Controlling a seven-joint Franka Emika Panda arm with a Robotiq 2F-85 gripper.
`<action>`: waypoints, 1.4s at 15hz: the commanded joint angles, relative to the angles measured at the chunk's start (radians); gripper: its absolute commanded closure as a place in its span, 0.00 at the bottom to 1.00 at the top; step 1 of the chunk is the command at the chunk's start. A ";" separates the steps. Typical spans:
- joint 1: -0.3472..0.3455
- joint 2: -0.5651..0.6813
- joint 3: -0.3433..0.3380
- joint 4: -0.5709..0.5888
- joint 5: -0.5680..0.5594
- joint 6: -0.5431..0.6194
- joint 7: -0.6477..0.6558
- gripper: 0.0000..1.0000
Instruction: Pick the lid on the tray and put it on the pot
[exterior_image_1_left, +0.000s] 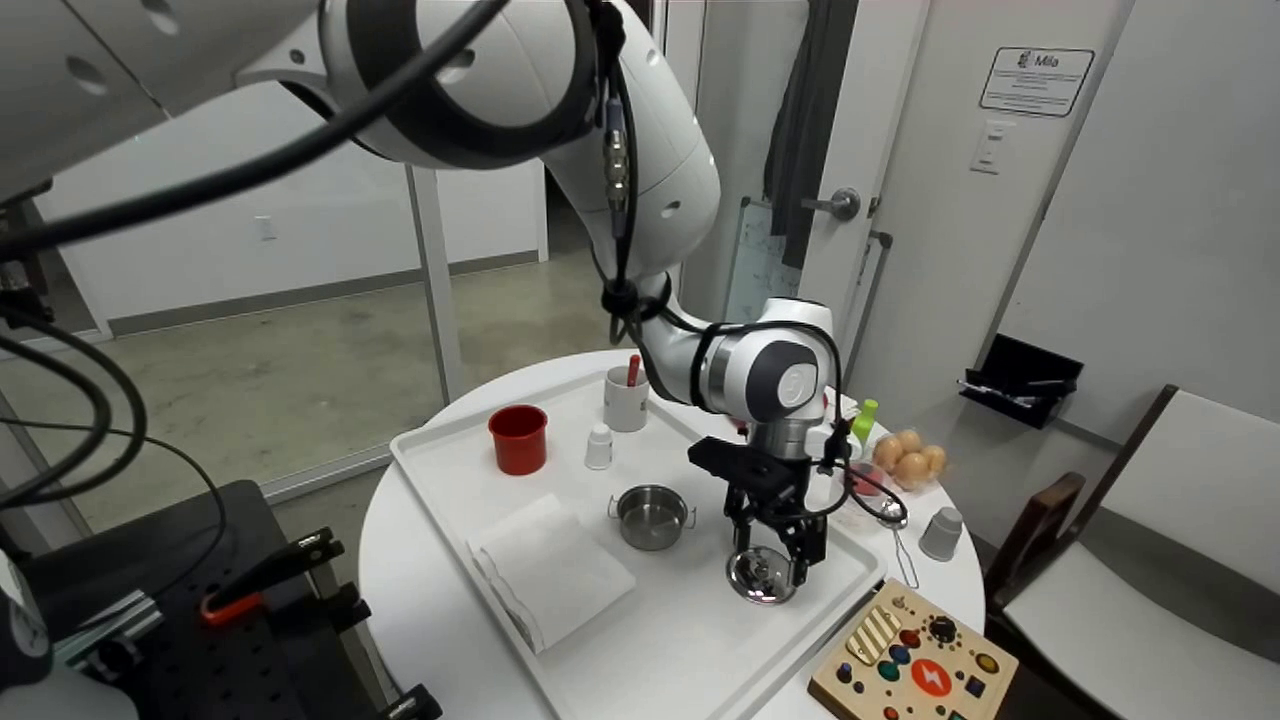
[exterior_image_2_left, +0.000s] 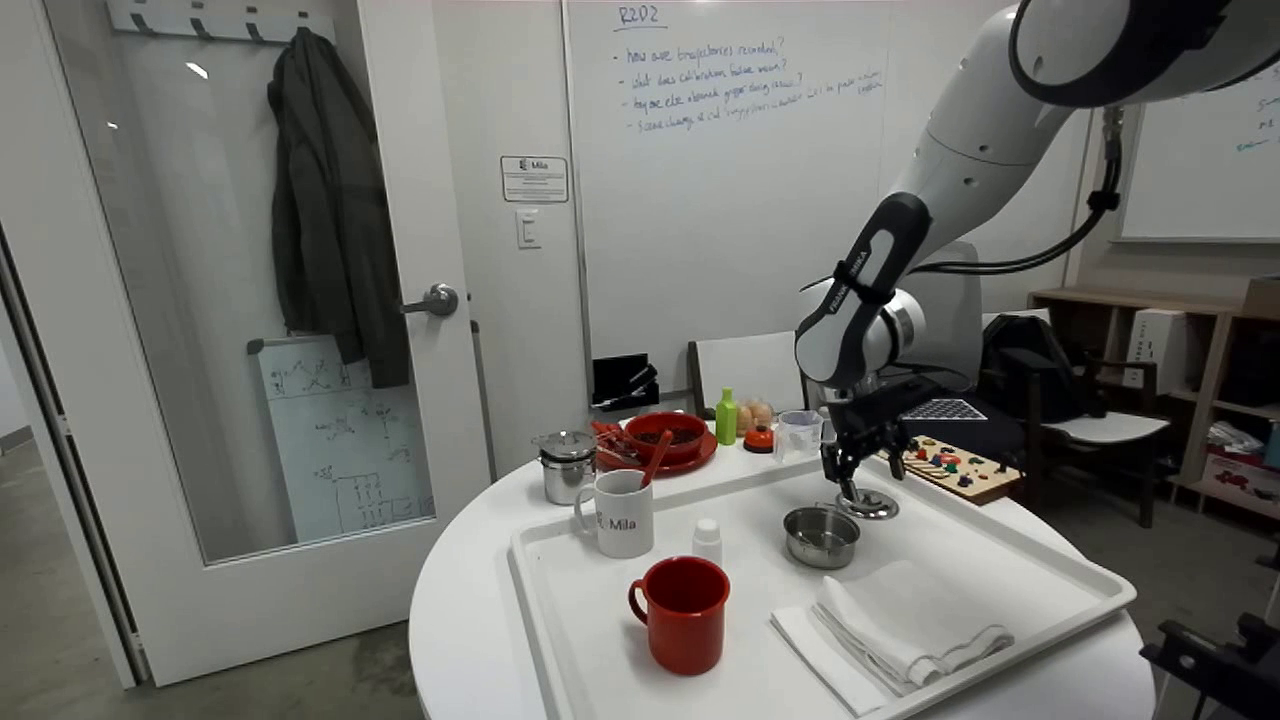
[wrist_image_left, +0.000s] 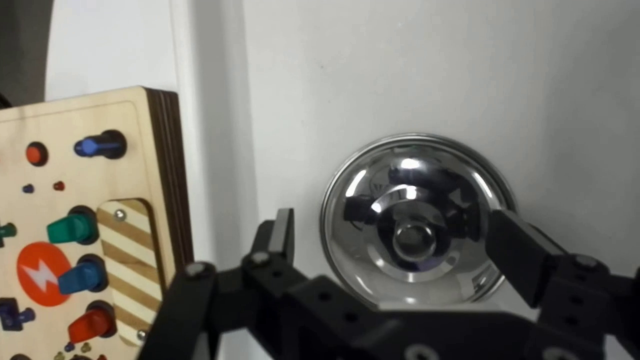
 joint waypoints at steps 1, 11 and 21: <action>-0.015 0.050 0.013 0.087 0.036 -0.050 -0.042 0.33; -0.039 0.063 0.030 0.133 0.053 -0.070 -0.078 0.92; 0.047 -0.185 -0.016 -0.130 -0.002 0.009 -0.045 0.90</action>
